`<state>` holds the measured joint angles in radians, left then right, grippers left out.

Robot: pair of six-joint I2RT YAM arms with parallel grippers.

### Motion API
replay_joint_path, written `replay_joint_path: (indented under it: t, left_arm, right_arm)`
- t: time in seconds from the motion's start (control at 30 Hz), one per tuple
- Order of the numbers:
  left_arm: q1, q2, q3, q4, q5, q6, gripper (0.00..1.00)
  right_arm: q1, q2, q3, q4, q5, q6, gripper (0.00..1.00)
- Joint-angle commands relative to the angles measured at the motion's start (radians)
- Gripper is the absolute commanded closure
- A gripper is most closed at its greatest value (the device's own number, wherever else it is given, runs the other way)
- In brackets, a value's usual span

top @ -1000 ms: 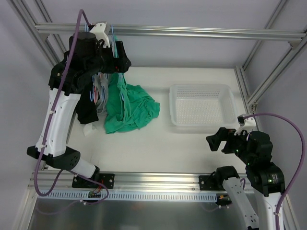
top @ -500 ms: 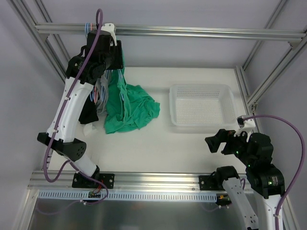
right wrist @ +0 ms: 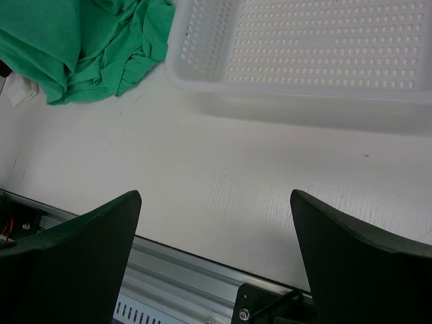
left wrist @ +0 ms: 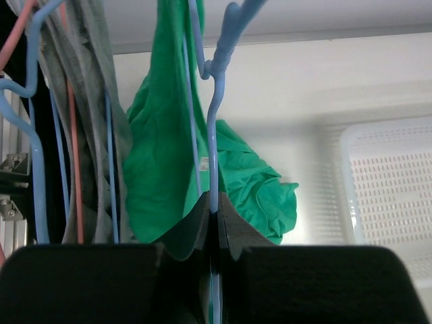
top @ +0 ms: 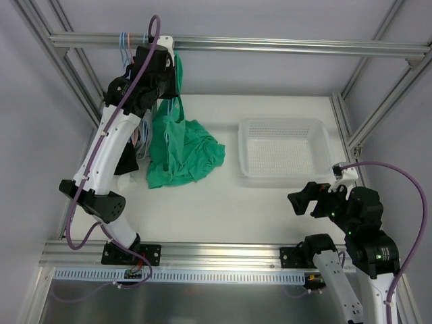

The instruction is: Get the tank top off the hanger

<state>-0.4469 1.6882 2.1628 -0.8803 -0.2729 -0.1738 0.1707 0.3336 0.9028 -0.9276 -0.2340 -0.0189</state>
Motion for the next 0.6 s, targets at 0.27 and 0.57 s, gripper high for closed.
replay_joint_path:
  t: [0.27, 0.57]
  left_arm:
    - [-0.033, -0.09, 0.103, 0.09, 0.038, -0.03, 1.0]
    - [-0.047, -0.244, -0.104, 0.173, 0.156, -0.084, 1.0]
  right_arm:
    - [0.006, -0.022, -0.005, 0.038, -0.022, 0.005, 0.0]
    - [0.007, -0.028, 0.008, 0.022, -0.024, -0.015, 0.01]
